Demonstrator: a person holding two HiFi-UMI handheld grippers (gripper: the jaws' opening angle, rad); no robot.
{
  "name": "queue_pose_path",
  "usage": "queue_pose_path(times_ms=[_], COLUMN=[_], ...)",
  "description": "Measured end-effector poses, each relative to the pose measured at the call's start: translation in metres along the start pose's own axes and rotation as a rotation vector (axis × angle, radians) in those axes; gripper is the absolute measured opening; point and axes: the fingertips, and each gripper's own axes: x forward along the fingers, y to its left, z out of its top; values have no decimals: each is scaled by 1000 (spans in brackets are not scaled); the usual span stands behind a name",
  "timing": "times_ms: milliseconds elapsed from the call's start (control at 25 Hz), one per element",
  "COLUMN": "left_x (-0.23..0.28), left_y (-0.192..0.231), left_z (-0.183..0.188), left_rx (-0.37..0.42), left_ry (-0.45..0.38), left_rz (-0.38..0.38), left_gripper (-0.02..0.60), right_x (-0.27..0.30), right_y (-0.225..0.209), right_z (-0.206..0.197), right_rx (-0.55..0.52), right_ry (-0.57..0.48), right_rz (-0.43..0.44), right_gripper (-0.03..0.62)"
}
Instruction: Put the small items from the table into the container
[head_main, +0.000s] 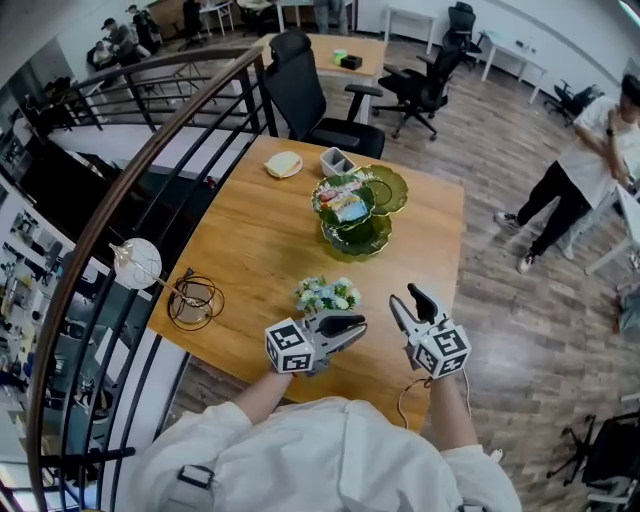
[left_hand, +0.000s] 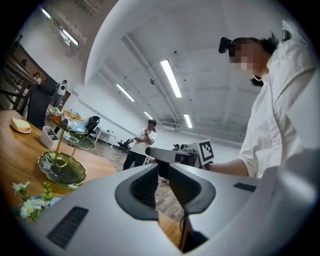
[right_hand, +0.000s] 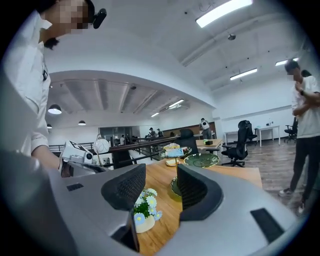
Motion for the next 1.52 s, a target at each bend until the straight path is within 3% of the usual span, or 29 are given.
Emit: queue_pose_path(times_ms=[200, 360, 480, 920, 1520], left_x=[1, 4, 5, 3, -8], left_y=[3, 0, -2, -12, -33], left_z=[1, 0, -1, -3, -7], left_rx=[2, 1, 4, 12, 11], left_ry=[-1, 2, 8, 11, 13], left_rz=[5, 2, -4, -33, -79], left_gripper=[67, 67, 67, 67, 67], right_x=[-18, -36, -48, -80, -74], right_y=[9, 14, 23, 66, 74], right_z=[-11, -16, -20, -53, -43], right_rx=[21, 42, 50, 124, 118], right_ry=[-18, -32, -42, 2, -27], right_rz=[4, -4, -5, 12, 5], right_gripper=[179, 54, 18, 14, 12])
